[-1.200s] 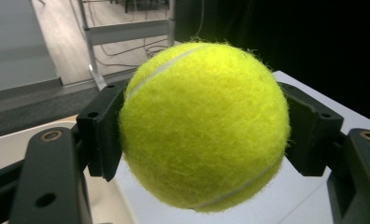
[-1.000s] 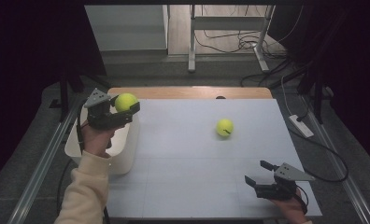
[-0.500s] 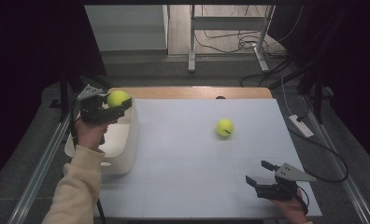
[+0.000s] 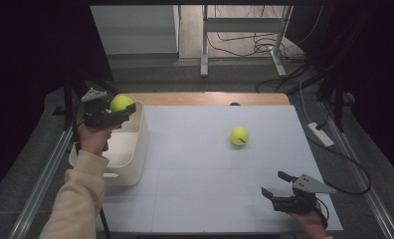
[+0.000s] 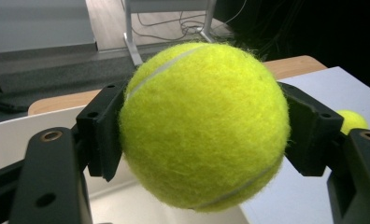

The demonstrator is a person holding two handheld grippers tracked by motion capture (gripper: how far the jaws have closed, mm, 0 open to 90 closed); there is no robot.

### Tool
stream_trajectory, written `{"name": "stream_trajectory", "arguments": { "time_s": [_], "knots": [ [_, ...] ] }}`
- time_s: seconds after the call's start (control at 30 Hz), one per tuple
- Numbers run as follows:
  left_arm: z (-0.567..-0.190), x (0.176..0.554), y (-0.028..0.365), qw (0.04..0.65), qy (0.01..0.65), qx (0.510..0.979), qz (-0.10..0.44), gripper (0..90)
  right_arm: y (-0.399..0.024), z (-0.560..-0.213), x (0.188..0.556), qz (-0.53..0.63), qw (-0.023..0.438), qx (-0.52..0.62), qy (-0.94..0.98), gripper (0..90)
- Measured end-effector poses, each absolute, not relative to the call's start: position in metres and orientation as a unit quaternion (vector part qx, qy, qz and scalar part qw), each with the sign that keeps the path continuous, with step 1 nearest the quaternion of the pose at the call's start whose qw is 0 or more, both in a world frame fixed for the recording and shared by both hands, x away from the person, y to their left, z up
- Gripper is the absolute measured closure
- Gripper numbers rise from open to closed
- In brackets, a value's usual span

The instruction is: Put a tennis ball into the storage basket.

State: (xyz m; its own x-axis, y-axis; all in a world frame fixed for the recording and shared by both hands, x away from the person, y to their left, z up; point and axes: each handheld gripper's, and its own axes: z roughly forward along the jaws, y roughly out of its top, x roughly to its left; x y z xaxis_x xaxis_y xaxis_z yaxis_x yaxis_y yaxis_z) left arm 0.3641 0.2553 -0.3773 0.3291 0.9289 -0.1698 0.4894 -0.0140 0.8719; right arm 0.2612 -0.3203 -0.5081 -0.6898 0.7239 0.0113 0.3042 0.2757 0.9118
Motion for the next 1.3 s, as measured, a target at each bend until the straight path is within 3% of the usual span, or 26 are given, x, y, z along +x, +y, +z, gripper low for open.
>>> {"name": "stream_trajectory", "arguments": {
  "time_s": [1.3],
  "knots": [
    [-0.397, 0.4, 0.282, 0.383, 0.586, 0.68, 0.22, 26.4, -0.321, -0.508, 0.262, 0.499, 0.21, 0.334, 0.771, 12.8]
  ]
}}
